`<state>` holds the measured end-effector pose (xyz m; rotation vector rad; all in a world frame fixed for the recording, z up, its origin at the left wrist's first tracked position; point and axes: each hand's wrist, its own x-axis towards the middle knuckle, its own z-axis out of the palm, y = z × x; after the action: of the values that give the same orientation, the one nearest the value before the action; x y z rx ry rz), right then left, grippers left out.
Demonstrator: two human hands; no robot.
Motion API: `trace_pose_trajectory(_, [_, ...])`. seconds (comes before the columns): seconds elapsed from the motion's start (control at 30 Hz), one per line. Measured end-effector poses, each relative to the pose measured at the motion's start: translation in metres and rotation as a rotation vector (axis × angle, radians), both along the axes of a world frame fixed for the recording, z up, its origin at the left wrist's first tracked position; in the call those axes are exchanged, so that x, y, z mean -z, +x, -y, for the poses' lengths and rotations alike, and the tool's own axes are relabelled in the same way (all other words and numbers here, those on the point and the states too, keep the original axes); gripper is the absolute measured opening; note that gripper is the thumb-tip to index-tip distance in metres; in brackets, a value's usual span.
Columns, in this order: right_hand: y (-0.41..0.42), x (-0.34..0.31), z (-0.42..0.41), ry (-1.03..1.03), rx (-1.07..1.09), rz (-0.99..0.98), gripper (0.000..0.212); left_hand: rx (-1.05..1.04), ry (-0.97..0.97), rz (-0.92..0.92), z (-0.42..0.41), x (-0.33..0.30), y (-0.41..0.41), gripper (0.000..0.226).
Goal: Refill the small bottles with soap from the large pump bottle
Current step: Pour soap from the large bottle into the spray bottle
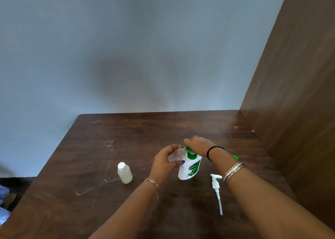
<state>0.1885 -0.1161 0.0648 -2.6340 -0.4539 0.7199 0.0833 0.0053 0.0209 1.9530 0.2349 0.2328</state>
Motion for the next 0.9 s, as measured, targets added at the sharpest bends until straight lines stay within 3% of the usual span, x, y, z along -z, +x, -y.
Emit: trace_pose_trajectory(0.9, [-0.006, 0.002, 0.000, -0.088, -0.054, 0.090, 0.027, 0.010, -0.033, -0.005, 0.000, -0.003, -0.002, 0.040])
